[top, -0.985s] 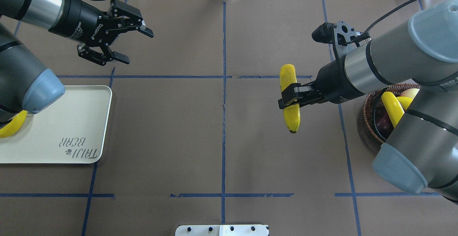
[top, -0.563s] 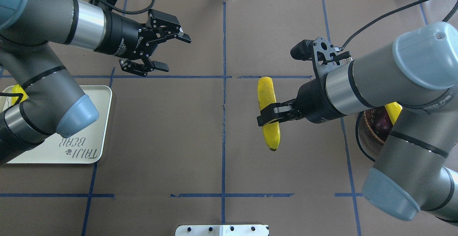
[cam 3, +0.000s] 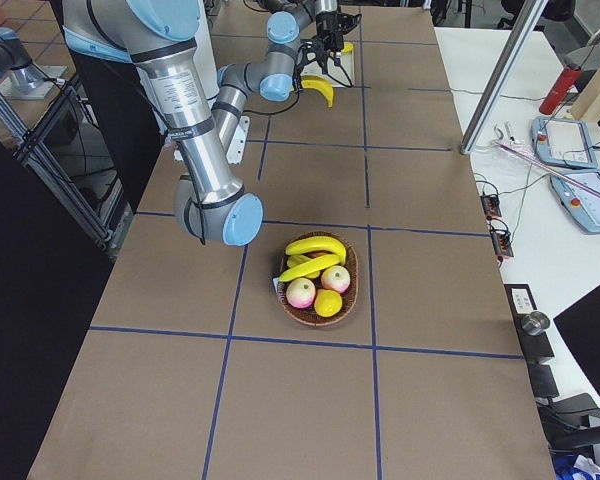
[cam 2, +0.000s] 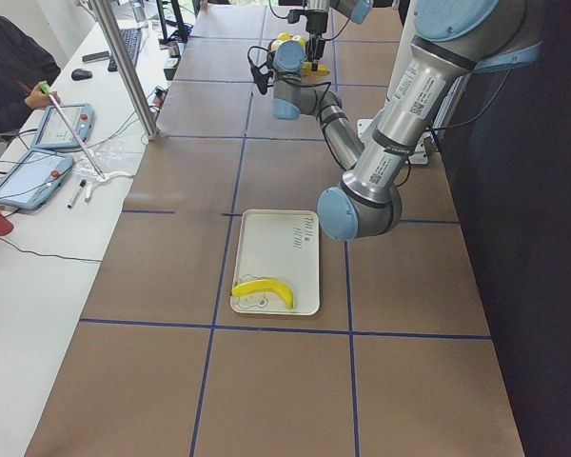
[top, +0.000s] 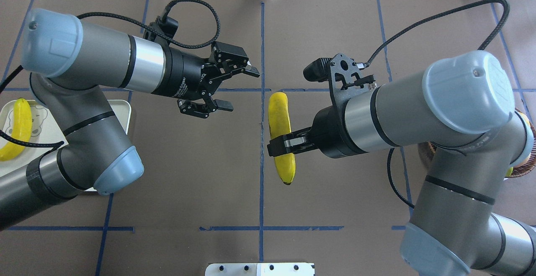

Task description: Transfer all bananas from basket to plate

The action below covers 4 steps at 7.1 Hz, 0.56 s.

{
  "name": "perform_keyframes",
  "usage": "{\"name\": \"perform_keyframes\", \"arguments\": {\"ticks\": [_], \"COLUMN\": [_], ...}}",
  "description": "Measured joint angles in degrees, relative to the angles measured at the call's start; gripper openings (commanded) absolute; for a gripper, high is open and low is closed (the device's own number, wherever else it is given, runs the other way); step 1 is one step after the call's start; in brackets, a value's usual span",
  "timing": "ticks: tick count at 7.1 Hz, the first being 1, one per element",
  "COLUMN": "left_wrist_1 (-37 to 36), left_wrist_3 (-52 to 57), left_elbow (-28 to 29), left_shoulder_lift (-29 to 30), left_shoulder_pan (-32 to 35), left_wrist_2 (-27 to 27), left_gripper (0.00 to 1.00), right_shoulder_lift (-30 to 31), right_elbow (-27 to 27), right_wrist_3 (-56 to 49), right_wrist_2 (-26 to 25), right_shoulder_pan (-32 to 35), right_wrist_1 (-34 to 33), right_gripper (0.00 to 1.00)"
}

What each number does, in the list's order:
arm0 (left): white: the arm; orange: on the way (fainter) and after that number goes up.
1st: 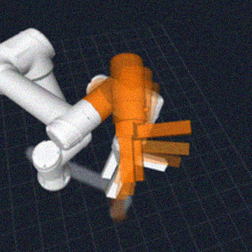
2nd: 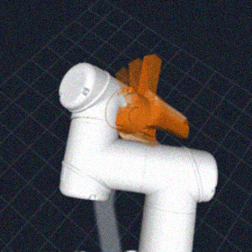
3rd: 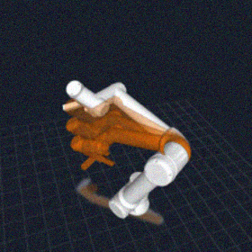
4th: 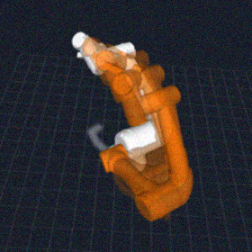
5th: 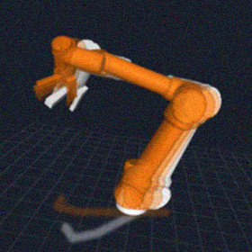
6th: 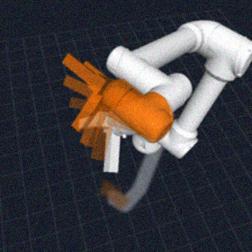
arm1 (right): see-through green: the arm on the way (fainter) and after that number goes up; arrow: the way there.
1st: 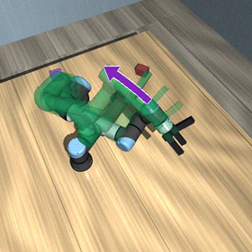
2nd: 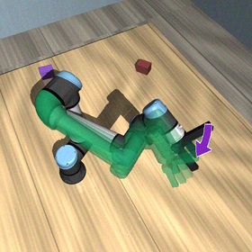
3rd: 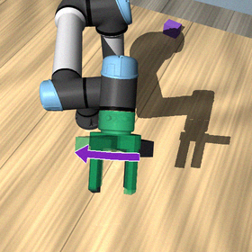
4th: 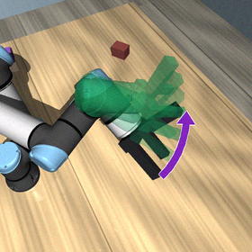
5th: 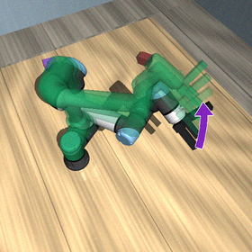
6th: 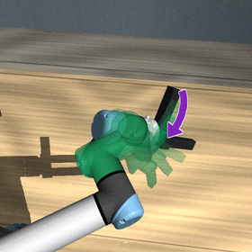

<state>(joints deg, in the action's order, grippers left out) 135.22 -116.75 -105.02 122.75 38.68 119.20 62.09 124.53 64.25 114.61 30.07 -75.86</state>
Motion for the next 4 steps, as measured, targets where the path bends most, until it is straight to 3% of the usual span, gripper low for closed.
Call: {"name": "perform_keyframes", "arguments": {"ticks": [4], "left_wrist_1": [-0.07], "left_wrist_3": [-0.06], "left_elbow": [0.29], "left_shoulder_lift": [2.38], "left_shoulder_pan": [-4.30], "left_wrist_2": [-2.41], "left_gripper": [1.00], "right_shoulder_lift": [-0.78], "right_elbow": [0.01], "right_wrist_3": [-0.04], "right_wrist_2": [-0.34], "right_shoulder_pan": [-0.32], "right_wrist_1": [1.04], "right_gripper": [0.01]}}
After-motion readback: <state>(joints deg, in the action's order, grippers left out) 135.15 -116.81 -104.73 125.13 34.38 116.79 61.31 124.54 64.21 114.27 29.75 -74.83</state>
